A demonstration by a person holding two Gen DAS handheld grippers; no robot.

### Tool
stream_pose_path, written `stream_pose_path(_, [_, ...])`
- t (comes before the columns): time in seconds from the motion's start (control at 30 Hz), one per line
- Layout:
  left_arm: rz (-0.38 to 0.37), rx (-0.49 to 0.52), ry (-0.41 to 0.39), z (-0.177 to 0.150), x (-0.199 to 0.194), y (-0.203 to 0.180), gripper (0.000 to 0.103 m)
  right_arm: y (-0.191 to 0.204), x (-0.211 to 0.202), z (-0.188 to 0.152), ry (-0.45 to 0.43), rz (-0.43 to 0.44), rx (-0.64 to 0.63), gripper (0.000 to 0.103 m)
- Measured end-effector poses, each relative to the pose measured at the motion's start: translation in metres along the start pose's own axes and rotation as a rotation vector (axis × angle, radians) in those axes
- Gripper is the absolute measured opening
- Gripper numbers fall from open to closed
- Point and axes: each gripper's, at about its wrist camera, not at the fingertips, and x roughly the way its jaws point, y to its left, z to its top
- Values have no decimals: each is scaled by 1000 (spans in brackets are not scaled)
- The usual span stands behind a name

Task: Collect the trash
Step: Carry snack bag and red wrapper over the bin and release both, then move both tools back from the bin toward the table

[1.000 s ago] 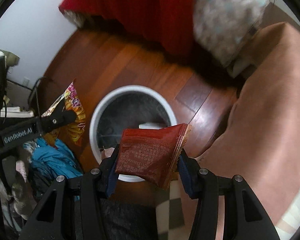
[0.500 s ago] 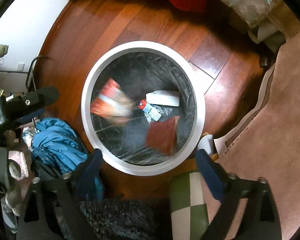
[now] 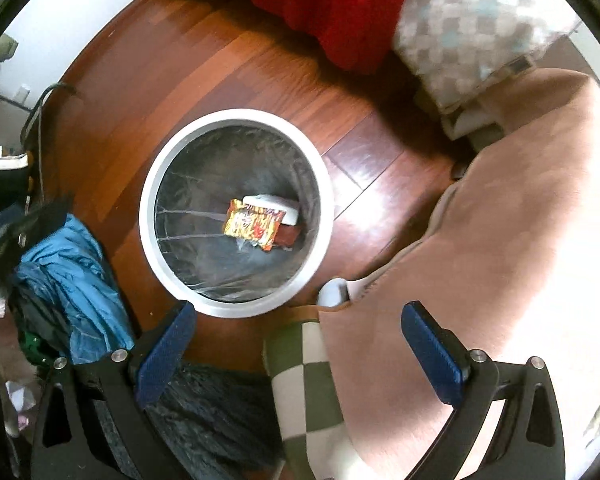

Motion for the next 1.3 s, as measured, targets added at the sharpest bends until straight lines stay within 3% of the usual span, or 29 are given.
stream_pose_path(0.27, [18, 22, -93, -19, -52, -13, 96, -6, -52, -20, -109, 34, 43, 103])
stream_pose_path(0.53, [3, 44, -211, -36, -116, -26, 96, -14, -126, -57, -275, 67, 74, 103])
stream_pose_path(0.8, [-25, 94, -330, -58, -178, -54, 96, -33, -207, -104, -445, 168, 129, 103])
stream_pose_path(1.03, [-104, 207, -348, -88, -182, -123, 96, -94, -259, -176, -544, 234, 285, 103])
stream_pose_path(1.2, [-169, 342, -262, -111, -144, -207, 96, -177, -257, -248, -509, 152, 472, 103])
stream_pose_path(1.3, [-178, 488, -217, -136, -109, -279, 96, -242, -244, -296, -461, 64, 611, 103])
